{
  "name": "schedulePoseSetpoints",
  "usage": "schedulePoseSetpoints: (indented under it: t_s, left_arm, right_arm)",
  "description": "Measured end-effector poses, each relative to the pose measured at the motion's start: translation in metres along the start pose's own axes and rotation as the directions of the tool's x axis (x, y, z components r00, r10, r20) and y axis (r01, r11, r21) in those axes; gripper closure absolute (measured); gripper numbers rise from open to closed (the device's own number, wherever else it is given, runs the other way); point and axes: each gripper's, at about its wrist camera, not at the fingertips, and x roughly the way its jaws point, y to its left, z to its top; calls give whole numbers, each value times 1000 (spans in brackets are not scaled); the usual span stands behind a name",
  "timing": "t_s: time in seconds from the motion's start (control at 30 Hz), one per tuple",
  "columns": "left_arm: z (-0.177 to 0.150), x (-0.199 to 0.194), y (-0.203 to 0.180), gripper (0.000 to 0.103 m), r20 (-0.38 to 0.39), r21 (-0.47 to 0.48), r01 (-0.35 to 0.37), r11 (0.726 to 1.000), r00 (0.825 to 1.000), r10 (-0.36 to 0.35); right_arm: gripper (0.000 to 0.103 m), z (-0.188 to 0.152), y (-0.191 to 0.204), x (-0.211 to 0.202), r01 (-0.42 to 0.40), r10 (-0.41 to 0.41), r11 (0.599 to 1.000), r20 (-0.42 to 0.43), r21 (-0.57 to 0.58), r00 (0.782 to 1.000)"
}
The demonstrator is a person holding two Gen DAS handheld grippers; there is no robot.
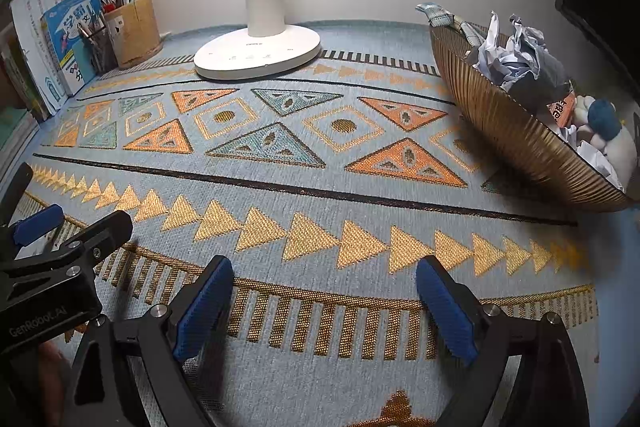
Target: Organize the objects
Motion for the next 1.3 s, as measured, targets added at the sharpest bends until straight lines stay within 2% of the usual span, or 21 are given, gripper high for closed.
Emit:
schedulePoseSetpoints:
  t_s: [1.17,1.3]
  left_arm:
    - [0,3,2,1,-10,-7,2,1000,1000,-2]
    - [0,5,3,1,-23,-5,-24,1000,999,24]
  right_arm:
    - [9,1,0,0,-12,12,1000,-8,8,1000]
    - [8,1,-1,1,-19,19,1000,-11,14,1000]
